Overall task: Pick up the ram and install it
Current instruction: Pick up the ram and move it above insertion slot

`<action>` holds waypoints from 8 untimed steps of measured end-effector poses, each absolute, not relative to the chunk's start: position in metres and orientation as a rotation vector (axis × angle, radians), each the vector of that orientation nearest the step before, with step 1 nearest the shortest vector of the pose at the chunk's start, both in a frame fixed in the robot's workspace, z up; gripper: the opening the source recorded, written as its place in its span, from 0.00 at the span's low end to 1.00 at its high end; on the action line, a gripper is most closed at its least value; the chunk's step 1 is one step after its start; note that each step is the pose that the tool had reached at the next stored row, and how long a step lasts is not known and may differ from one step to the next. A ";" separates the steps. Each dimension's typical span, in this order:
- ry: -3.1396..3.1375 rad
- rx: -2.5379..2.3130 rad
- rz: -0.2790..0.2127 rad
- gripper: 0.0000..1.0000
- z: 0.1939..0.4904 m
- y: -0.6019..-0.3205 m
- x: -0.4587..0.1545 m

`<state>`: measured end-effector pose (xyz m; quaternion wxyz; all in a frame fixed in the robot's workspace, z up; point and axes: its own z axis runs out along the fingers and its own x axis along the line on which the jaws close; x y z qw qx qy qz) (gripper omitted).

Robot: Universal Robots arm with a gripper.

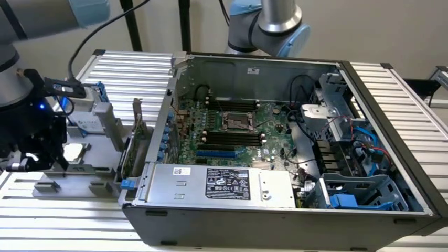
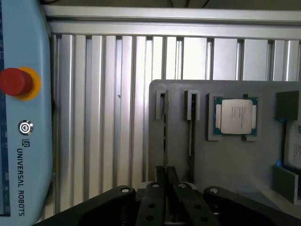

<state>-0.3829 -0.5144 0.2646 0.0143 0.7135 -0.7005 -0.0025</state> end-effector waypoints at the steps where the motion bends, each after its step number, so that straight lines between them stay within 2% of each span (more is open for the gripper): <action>1: -2.180 2.222 -0.008 0.13 0.270 -0.514 -0.382; 8: -2.172 2.235 -0.013 0.13 0.299 -0.514 -0.374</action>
